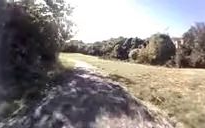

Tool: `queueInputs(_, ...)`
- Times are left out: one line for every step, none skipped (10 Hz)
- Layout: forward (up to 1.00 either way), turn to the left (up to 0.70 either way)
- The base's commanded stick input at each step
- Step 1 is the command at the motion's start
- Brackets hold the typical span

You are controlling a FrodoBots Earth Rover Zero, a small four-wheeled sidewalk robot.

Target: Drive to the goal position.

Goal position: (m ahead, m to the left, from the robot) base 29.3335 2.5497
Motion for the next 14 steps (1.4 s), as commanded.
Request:
queueInputs(1.0,0.01)
queueInputs(1.0,0.01)
queueInputs(1.0,0.01)
queueInputs(1.0,0.01)
queueInputs(1.0,0.16)
queueInputs(1.0,0.33)
queueInputs(1.0,0.29)
queueInputs(1.0,0.01)
queueInputs(1.0,0.01)
queueInputs(1.0,0.01)
queueInputs(1.0,0.01)
queueInputs(1.0,0.31)
queueInputs(1.0,0.35)
queueInputs(1.0,0.25)
